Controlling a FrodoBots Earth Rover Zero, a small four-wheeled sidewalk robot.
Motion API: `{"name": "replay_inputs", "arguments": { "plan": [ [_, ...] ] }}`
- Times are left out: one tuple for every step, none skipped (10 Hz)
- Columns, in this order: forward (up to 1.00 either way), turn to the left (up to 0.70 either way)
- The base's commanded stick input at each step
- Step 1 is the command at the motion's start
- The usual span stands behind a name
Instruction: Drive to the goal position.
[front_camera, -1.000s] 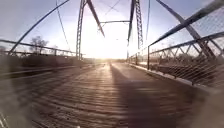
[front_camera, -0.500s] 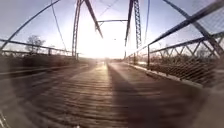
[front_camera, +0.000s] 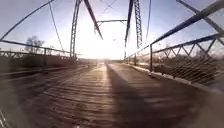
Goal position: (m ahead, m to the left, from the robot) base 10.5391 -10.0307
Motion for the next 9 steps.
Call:
{"name": "replay_inputs", "arguments": {
  "plan": [
    [0.70, 0.00],
    [0.70, 0.01],
    [0.70, 0.01],
    [0.70, 0.01],
    [0.70, 0.01],
    [0.70, 0.01],
    [0.70, 0.01],
    [0.70, 0.01],
    [0.70, 0.01]
  ]
}}
